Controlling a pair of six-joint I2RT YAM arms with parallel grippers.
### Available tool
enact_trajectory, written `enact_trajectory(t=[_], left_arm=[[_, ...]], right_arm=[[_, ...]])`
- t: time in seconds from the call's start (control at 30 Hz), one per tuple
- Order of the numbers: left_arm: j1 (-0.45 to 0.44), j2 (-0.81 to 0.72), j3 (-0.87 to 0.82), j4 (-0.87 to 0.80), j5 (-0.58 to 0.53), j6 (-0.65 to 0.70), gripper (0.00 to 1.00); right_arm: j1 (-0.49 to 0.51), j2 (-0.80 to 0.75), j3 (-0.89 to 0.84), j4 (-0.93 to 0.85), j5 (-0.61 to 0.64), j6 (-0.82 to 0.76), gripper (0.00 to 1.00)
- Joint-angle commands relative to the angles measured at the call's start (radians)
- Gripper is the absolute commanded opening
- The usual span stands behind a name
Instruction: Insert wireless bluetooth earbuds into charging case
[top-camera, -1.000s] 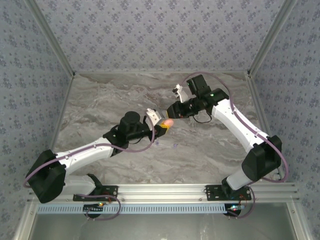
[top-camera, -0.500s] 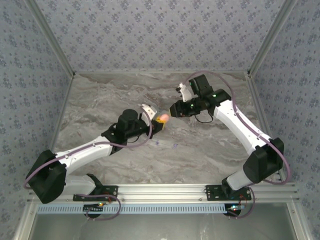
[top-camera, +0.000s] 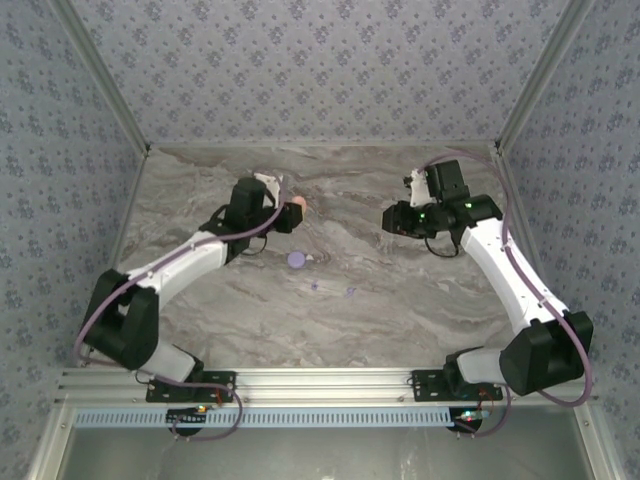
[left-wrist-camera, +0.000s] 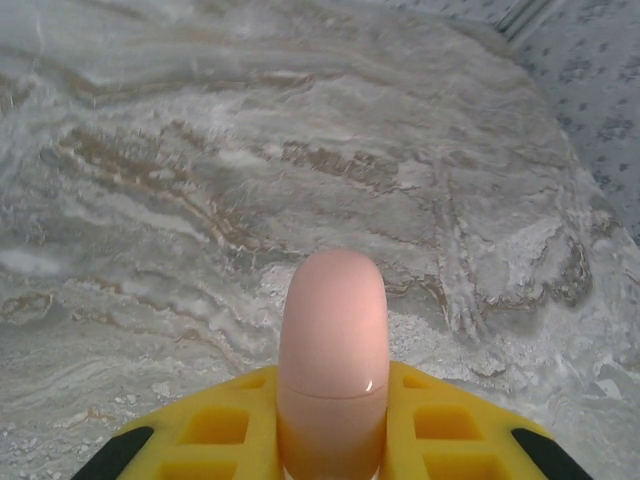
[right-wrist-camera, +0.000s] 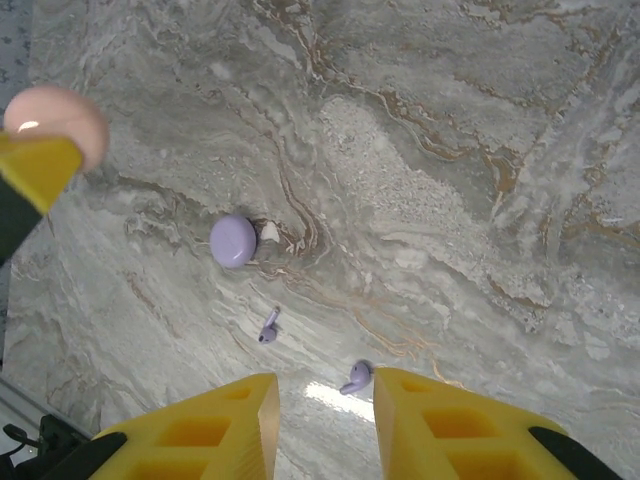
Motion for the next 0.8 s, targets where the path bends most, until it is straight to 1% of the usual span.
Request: enact_trajectory(t=[0.0, 0.17, 0.43, 0.77], left_arm=[[0.028, 0.109, 0.132, -0.19, 0.117, -0.054, 0.22], [0.047, 0.288, 0.295, -0.288, 0.155, -0.041, 0.22], [0.077, 0.518, 0.491, -0.327, 0.229, -0.04, 0.22], [0.08, 0.688, 0.642, -0.381, 0.247, -0.032, 0.21]], right_arm=[[-0.009, -0.03, -0.021, -0.019, 0.02, 0.016, 0.33], [-0.011, -0.041, -0.024, -0.02, 0.024, 0.016, 0.33], [-0.012, -0.06, -0.074, -0.013, 0.016, 0.023, 0.33], [-0.011, -0.06, -0.099, -0.002, 0.004, 0.036, 0.34]])
